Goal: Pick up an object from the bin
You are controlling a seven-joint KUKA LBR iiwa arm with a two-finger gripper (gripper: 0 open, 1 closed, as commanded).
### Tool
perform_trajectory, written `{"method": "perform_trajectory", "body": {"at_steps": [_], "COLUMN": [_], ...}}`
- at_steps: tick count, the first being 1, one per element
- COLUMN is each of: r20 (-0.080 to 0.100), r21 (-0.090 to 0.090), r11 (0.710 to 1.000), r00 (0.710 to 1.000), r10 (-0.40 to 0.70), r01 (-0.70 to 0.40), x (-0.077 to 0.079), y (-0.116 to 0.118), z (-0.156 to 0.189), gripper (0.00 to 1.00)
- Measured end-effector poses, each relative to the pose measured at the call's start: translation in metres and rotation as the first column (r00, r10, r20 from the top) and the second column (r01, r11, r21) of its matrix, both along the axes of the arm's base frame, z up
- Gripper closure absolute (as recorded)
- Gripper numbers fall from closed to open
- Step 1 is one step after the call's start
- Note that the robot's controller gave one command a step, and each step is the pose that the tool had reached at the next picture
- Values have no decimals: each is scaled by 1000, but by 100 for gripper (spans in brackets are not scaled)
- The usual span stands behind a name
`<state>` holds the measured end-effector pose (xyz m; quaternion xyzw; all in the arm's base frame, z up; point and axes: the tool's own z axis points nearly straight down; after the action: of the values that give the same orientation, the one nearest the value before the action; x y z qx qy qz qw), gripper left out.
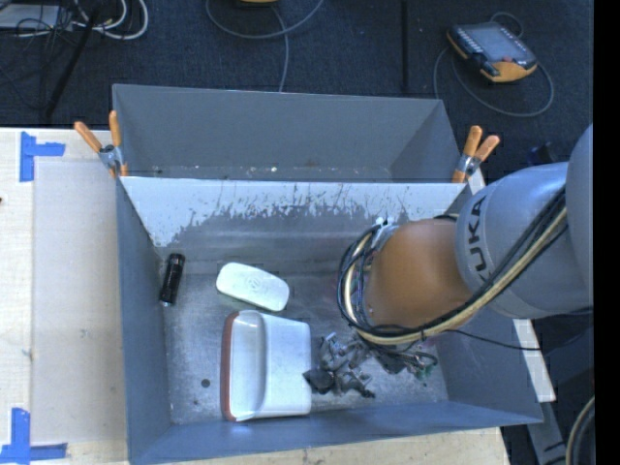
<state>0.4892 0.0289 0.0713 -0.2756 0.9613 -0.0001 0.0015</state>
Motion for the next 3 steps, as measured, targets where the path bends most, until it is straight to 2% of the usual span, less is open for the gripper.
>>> {"method": "perform_trajectory", "body": {"at_steps": [1,2,3], "r20": [-13,-7,0], "r21": [0,0,0], "r11": [1000,1000,1000], "r00": [1000,1000,1000], "r10": [-6,0,5], "r01": [6,0,-5], "x": [6,4,7], "y": [-1,1,-3], "z": [40,94,119], "gripper": [100,100,100]}}
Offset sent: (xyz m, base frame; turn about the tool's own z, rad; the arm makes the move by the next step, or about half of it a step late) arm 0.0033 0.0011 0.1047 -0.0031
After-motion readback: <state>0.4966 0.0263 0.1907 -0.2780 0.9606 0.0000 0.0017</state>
